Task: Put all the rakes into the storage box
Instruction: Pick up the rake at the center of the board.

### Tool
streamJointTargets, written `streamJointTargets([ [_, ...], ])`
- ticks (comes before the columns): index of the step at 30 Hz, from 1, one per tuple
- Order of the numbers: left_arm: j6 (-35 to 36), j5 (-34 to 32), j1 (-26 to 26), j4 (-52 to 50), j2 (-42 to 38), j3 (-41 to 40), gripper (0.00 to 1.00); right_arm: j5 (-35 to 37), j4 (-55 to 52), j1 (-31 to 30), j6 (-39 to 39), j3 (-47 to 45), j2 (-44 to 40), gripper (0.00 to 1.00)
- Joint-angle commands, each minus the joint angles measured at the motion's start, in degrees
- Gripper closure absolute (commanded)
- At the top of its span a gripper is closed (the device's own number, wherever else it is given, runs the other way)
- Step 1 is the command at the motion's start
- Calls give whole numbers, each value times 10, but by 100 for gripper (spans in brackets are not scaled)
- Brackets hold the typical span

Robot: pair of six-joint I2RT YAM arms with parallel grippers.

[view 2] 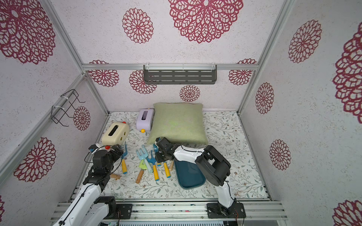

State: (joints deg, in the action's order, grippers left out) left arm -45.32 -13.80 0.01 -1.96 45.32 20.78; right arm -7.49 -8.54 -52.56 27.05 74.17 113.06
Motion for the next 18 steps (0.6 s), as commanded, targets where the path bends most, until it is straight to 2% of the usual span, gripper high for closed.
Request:
streamJointTargets([
  [1,-1,5,5,20,-5,-6,3,13,-21,-4,4,20,6,59],
  [11,-3,9,5,24,-4,-7,3,27,-36,-5,3,34,22,60],
  [18,-3,11,5,25,-3,-7,3,30,-49,-5,2,34,19,73],
])
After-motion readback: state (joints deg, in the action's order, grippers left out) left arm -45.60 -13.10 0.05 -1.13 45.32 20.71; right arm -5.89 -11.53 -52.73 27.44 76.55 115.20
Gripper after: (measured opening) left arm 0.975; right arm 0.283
